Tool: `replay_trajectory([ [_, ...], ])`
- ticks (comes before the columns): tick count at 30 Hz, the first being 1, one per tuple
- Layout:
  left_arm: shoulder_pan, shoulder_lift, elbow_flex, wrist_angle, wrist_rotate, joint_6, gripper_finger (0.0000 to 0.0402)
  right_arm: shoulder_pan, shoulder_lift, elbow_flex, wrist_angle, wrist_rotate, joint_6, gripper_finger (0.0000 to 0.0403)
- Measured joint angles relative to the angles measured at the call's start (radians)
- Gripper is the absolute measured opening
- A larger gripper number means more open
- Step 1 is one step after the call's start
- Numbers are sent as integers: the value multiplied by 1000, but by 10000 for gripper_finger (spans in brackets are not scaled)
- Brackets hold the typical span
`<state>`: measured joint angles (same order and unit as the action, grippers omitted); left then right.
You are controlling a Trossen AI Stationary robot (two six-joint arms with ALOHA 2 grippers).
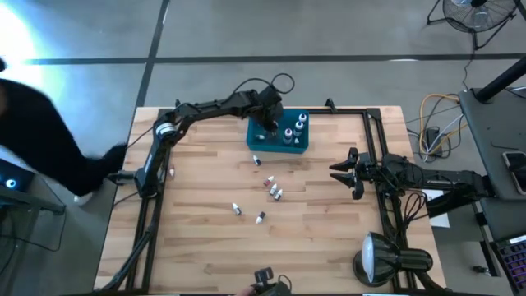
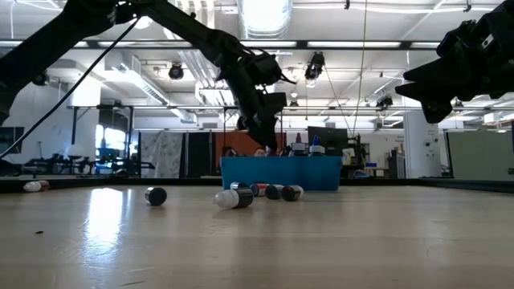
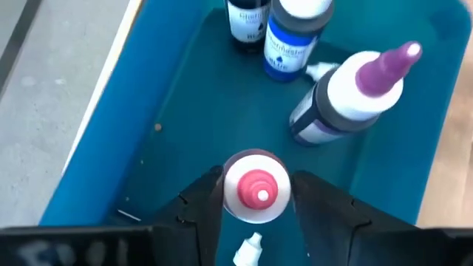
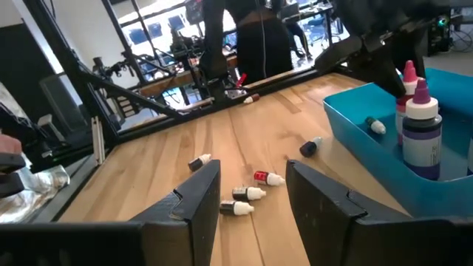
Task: Pick & Place food coloring
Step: Put the large pink food coloring bottle into the blue bin, then put the small yellow food coloring bottle into the blue bin
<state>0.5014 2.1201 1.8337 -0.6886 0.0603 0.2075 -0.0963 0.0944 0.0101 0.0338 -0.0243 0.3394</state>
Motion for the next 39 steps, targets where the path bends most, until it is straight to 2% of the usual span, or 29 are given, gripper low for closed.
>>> replay_trajectory([
  [12,0,-29,-2,34,-3,4,138,0,0,0,0,0,0,148],
  [21,0,-105,-1,-34,-90,18,138,0,0,0,0,0,0,148],
  [24,0,-162,-4,-129,-102,-6,138,0,-1,0,0,1,0,148],
  [27,-1,-223,-6,-305,-122,-56,138,0,0,0,0,1,0,148],
  [30,-2,-266,-10,-488,-190,-211,138,0,-1,0,0,1,0,148],
  [32,-1,-296,-41,-586,-248,-322,138,0,-1,0,0,0,0,148],
  [35,-1,-364,-162,-622,-326,-471,138,0,0,0,0,1,0,148],
  [39,-1,-480,-423,-572,-300,-628,138,0,0,0,0,0,0,148],
])
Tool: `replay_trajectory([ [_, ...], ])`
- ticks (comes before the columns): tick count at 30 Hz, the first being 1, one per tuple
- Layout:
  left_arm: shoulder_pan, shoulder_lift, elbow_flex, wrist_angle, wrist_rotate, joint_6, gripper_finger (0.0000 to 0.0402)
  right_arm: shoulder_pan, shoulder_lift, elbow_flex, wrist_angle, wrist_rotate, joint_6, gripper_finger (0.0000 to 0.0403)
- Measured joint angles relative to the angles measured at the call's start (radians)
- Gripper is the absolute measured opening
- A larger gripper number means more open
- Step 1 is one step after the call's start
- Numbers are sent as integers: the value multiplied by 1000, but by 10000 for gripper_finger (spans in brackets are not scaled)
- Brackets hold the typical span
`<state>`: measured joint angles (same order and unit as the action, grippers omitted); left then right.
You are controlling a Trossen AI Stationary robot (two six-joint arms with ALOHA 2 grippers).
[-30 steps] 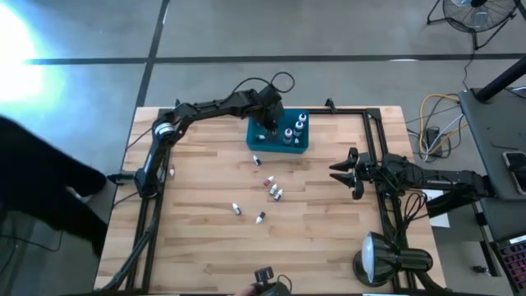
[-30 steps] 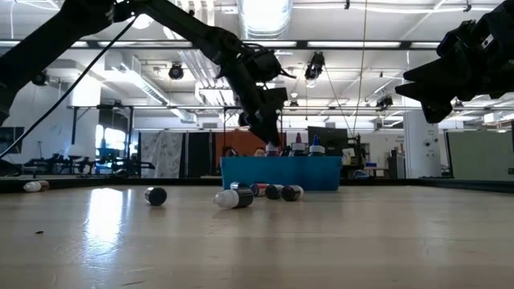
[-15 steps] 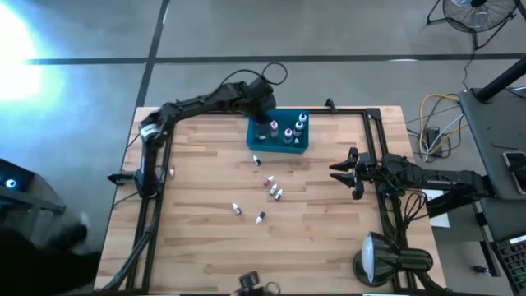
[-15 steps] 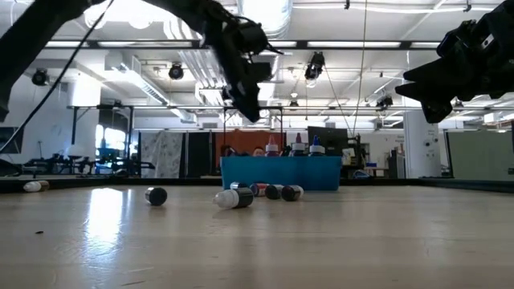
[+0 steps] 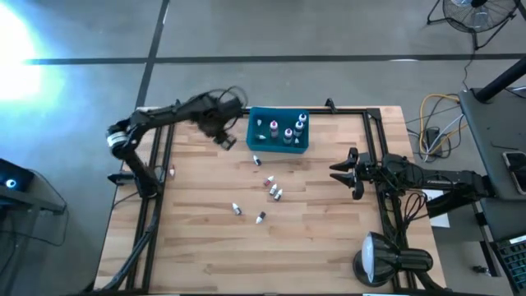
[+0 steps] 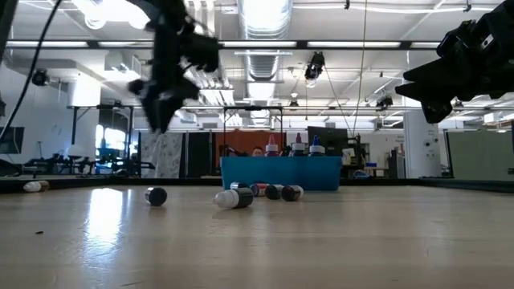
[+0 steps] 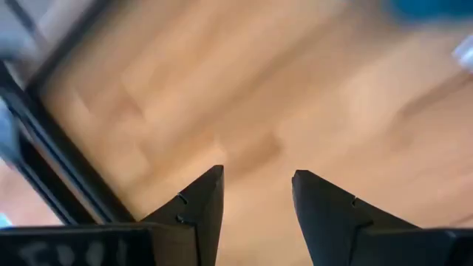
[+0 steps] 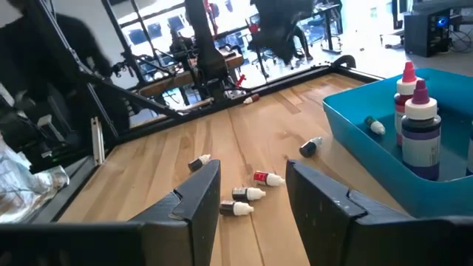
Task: Pick & Place food coloring
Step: Put the small yellow food coloring bottle into the blue bin
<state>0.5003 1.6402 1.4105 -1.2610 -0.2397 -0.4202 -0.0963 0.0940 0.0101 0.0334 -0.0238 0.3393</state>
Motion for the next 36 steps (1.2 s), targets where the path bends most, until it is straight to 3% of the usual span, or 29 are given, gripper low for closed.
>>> replay_trajectory([
  [6,0,-181,-406,61,46,-208,138,0,0,0,0,0,0,148],
  [11,0,-302,-591,78,64,-339,138,0,0,0,0,0,0,148],
  [23,2,-392,-847,164,21,-594,138,0,-1,0,0,0,0,148],
  [36,2,-399,-904,286,11,-616,138,0,-1,0,0,0,0,148],
])
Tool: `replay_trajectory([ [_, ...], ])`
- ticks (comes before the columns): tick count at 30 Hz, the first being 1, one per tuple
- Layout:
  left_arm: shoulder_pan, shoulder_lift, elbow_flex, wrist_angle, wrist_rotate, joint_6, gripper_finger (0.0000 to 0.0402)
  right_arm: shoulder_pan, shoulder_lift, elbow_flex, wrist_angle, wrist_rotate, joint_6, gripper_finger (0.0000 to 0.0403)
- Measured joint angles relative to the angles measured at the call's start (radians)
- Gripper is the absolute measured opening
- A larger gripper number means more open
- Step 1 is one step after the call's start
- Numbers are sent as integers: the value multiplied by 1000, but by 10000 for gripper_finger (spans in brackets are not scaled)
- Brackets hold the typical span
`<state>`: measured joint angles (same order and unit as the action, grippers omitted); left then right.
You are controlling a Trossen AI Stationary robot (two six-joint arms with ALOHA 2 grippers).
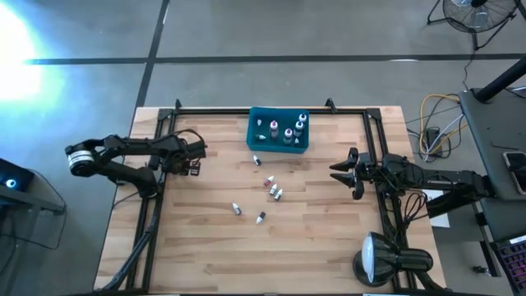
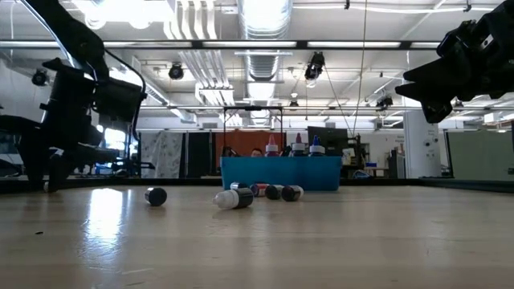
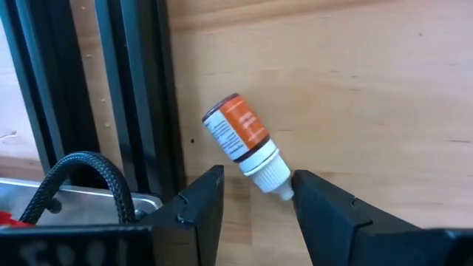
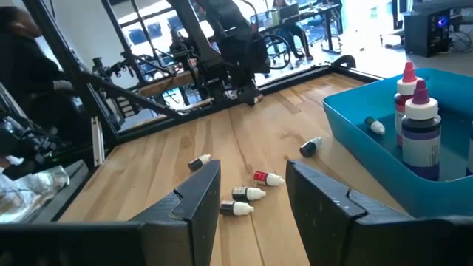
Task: Pick & Place food coloring
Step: Put the small yellow food coloring bottle into the blue bin
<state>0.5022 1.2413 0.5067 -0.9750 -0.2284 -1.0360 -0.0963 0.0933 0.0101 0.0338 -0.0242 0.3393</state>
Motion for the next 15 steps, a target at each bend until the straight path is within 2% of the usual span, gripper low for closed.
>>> replay_trajectory([
  [7,4,-6,17,8,-91,-10,138,0,0,0,0,0,0,148],
  [15,36,-5,-11,46,-91,-9,138,0,0,0,0,0,0,148],
])
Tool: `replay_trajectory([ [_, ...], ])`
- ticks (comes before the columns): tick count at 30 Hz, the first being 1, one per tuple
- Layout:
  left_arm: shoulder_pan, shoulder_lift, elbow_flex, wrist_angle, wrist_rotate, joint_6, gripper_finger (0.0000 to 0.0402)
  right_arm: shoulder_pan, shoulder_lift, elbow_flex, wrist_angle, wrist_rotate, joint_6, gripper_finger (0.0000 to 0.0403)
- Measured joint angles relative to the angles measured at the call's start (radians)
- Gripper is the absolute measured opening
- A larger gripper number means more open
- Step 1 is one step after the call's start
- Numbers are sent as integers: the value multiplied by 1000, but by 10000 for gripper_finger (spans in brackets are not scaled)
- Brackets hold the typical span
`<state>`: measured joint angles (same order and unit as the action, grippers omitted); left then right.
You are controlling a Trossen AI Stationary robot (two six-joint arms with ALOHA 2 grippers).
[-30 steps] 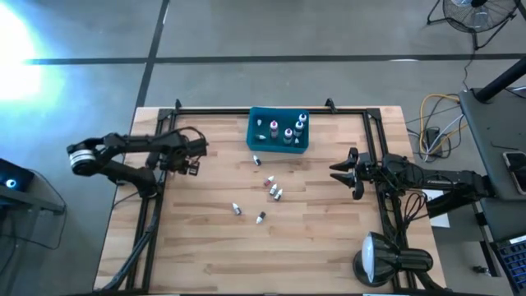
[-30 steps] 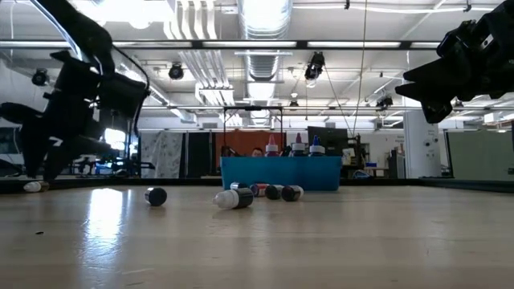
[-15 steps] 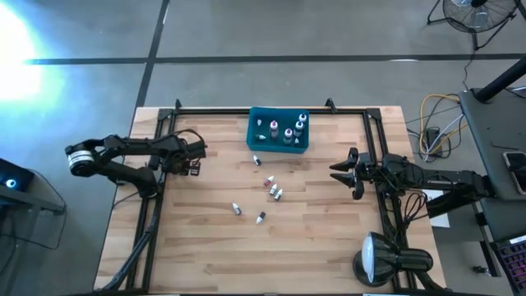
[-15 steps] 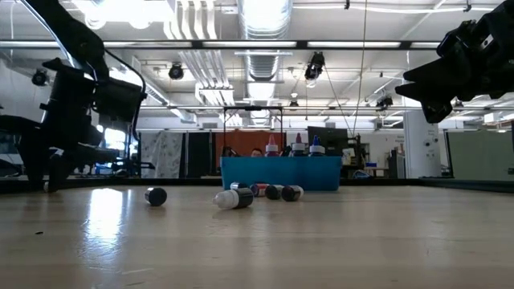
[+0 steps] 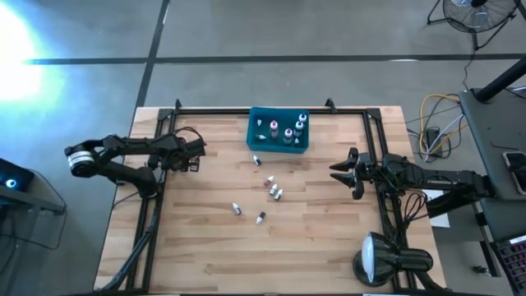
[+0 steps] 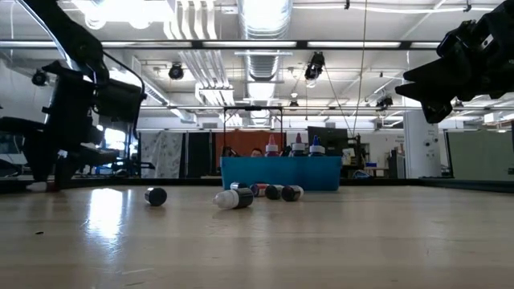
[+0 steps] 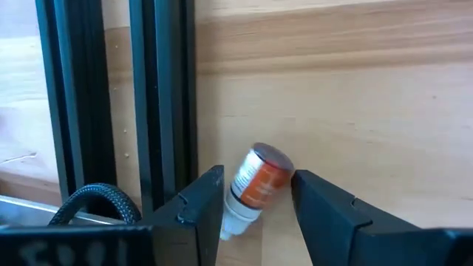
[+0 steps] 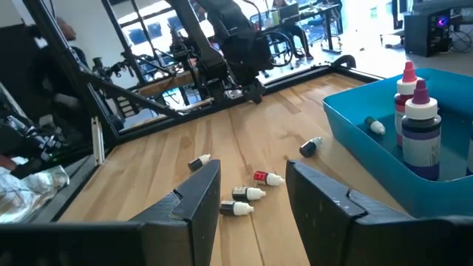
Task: Pick & Place food coloring
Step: Put the small yellow food coloring bottle into the blue bin
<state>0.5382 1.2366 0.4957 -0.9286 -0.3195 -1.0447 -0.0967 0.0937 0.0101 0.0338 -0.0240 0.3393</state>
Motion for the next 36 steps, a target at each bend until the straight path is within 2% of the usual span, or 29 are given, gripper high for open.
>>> replay_trajectory([
  [10,8,-1,-11,35,7,83,131,0,0,0,0,0,0,148],
  [19,10,0,-10,76,14,92,58,0,0,0,0,0,0,148],
  [22,10,1,2,95,18,94,47,0,0,0,0,0,0,148],
  [27,7,-1,90,265,115,197,52,0,0,0,0,0,0,148],
  [30,8,0,194,403,123,282,52,0,1,0,0,0,0,148],
  [33,8,2,306,559,137,422,53,0,1,0,0,0,0,148],
  [36,9,36,417,719,243,588,53,0,1,0,0,0,0,148],
])
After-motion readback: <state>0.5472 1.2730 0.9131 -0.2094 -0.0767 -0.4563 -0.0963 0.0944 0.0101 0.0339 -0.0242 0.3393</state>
